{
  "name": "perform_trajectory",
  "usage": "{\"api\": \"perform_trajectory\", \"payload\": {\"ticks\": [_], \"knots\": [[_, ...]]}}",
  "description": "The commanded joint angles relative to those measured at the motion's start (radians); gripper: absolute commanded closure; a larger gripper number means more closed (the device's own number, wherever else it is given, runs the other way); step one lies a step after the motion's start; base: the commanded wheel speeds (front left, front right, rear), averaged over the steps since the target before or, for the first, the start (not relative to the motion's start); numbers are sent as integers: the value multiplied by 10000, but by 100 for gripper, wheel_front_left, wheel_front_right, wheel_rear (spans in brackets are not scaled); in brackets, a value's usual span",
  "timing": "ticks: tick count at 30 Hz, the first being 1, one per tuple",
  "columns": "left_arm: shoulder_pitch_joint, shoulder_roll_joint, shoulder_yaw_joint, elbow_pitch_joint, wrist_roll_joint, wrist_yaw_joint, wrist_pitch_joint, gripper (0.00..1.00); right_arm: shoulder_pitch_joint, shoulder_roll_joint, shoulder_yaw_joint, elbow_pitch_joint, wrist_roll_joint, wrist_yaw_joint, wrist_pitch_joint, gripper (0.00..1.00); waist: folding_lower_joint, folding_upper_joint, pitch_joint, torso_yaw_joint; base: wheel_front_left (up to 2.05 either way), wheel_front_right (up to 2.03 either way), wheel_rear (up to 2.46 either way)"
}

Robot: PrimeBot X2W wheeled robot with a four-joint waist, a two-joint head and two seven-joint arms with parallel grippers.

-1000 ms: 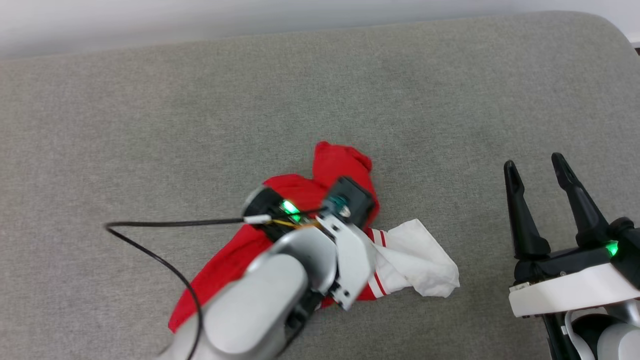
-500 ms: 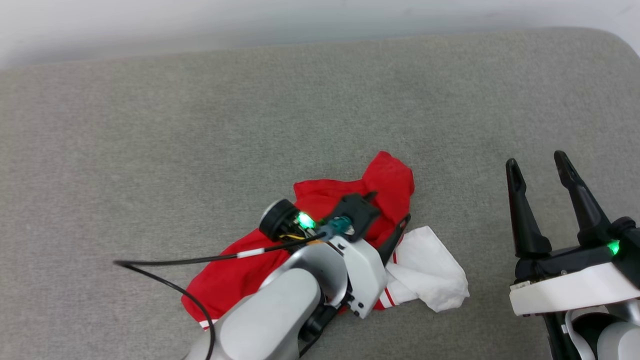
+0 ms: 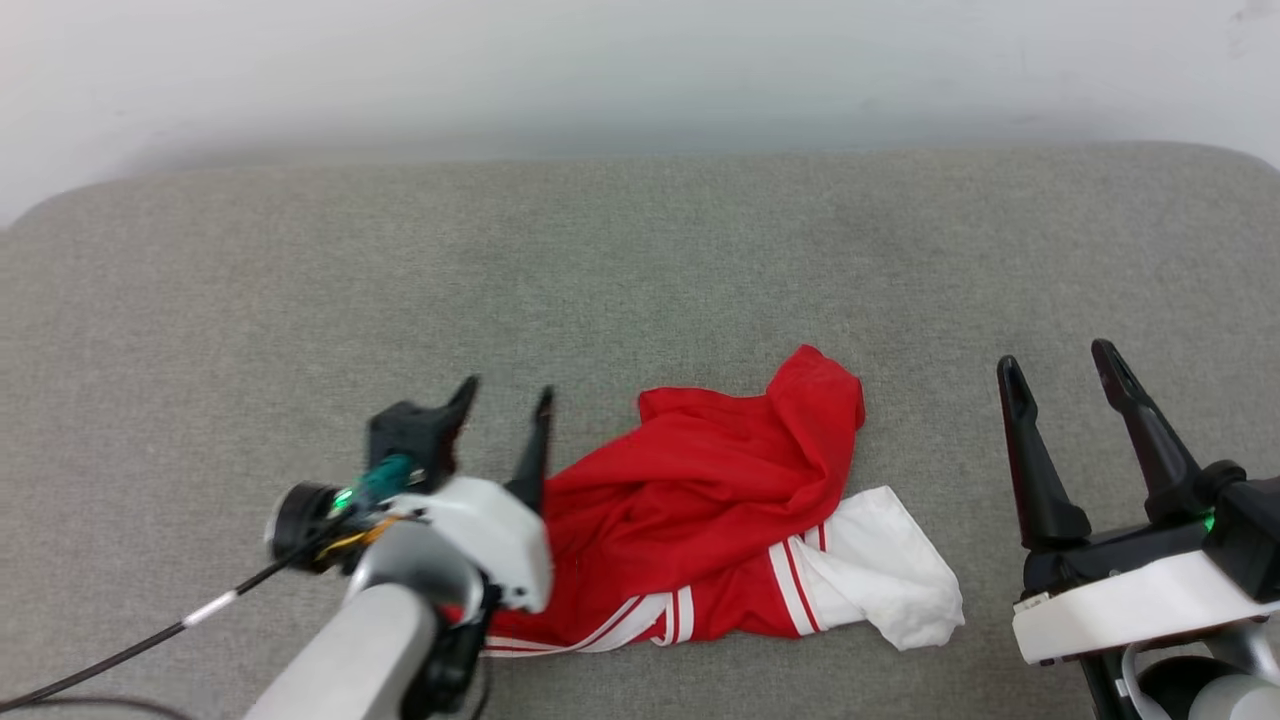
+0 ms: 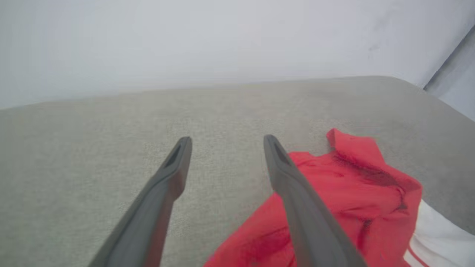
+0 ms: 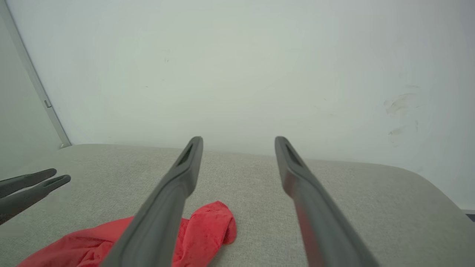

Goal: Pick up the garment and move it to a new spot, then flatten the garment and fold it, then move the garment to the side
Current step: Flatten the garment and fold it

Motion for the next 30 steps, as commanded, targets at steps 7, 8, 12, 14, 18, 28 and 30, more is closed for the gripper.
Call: {"api": "perform_trajectory", "payload": {"ticks": [7,8,12,14,18,28,30], "knots": [[1623,1505,494,-771,-613,327,1187,0,318,25,5,-88,-72,-3,167,0,0,0,-413,196,0,0,0],[1768,1640,468,-874,-717,286,1413,0,351,27,14,-99,-58,-3,178,0,0,0,-433,204,0,0,0],[2150,2114,266,-1111,-1065,74,2431,0,401,27,61,-124,-24,-3,221,0,0,0,-459,201,0,0,0],[2203,2201,175,-1057,-1241,22,2869,0,383,27,95,-131,-3,-3,236,0,0,0,-412,166,0,0,0],[2059,2340,132,-726,-1511,-25,3552,0,295,25,194,-166,37,-3,238,0,0,0,-195,-2,0,0,0],[1907,2231,-471,487,-2286,-571,5494,7,80,27,116,-52,75,-3,94,0,0,0,243,-424,0,0,0],[1844,2183,-500,476,-2297,-654,5477,100,40,27,69,-48,15,-3,60,0,0,0,242,-449,0,0,0]]}}
